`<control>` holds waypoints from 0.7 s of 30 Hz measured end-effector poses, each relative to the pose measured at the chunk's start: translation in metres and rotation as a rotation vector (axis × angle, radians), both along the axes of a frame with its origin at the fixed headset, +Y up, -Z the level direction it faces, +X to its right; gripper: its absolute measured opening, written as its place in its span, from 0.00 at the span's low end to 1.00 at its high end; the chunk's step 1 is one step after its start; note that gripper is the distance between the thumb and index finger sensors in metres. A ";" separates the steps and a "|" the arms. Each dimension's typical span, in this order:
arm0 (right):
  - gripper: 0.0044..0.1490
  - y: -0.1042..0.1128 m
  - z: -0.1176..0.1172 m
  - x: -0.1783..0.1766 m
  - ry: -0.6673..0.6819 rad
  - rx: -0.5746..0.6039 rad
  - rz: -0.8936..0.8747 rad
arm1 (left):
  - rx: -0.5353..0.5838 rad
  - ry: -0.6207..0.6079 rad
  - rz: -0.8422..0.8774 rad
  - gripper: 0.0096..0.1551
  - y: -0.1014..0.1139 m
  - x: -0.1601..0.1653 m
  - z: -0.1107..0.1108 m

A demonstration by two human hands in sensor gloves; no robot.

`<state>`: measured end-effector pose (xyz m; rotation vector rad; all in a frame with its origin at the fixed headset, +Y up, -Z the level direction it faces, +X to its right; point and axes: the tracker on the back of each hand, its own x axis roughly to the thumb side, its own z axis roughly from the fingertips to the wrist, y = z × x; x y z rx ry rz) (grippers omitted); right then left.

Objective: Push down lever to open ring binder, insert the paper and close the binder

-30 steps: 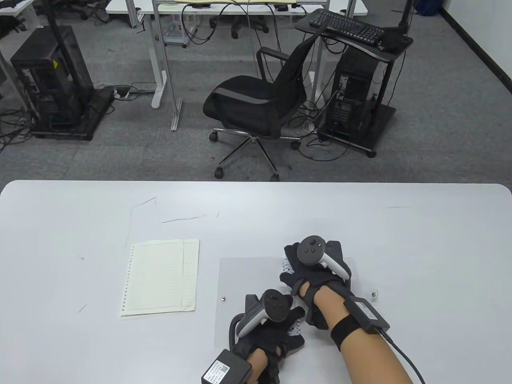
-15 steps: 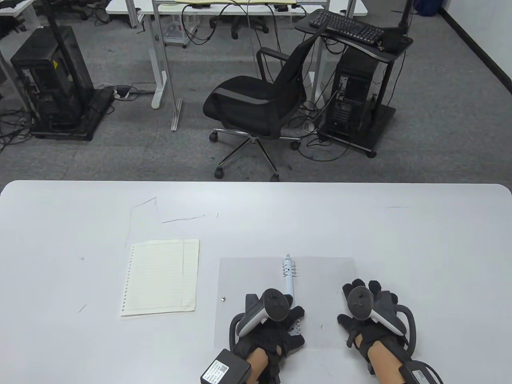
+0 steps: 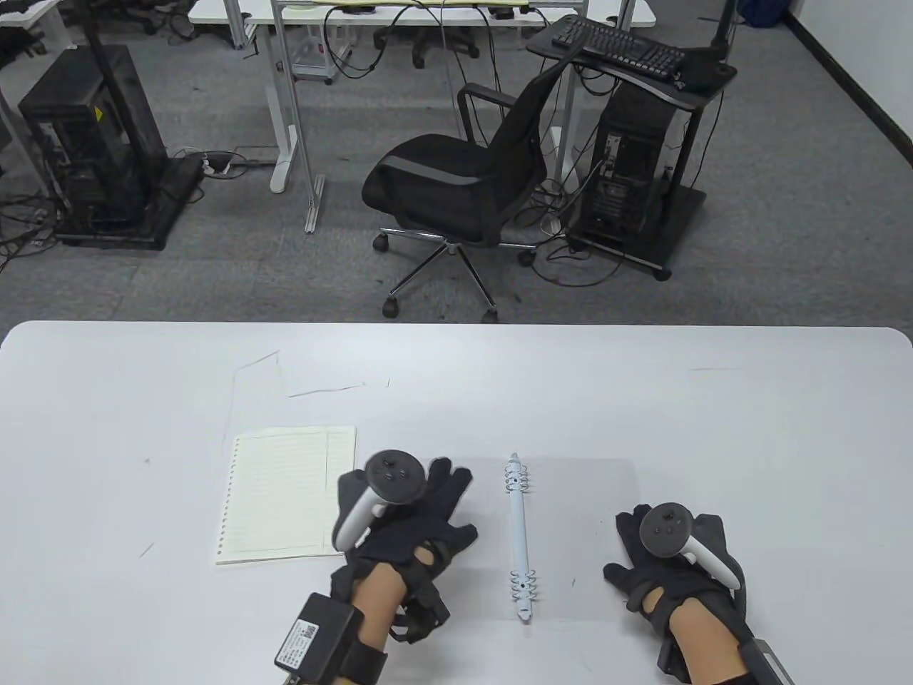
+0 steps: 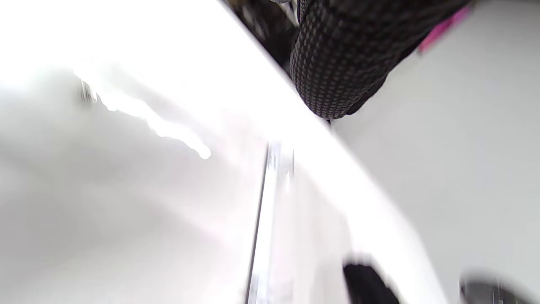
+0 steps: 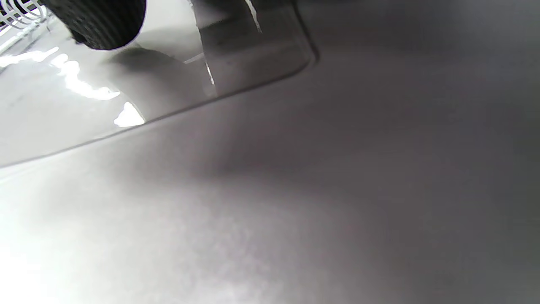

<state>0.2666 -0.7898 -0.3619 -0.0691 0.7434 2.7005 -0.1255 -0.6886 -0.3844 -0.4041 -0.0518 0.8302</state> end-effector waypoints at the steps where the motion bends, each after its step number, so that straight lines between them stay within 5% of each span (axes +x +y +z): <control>1: 0.50 0.000 0.000 0.000 0.002 -0.002 0.000 | 0.010 0.043 0.002 0.45 0.010 -0.013 -0.007; 7: 0.51 0.000 0.000 -0.002 0.008 -0.021 0.000 | 0.106 0.251 -0.133 0.45 0.059 -0.079 -0.040; 10: 0.51 0.001 0.000 -0.002 0.003 -0.030 -0.015 | 0.119 0.337 -0.211 0.45 0.061 -0.106 -0.054; 13: 0.51 0.001 -0.001 -0.002 0.004 -0.032 -0.022 | 0.092 0.421 -0.283 0.45 0.040 -0.135 -0.071; 21: 0.51 0.000 0.000 -0.002 0.002 -0.045 -0.036 | -0.071 0.484 -0.270 0.45 -0.076 -0.185 -0.101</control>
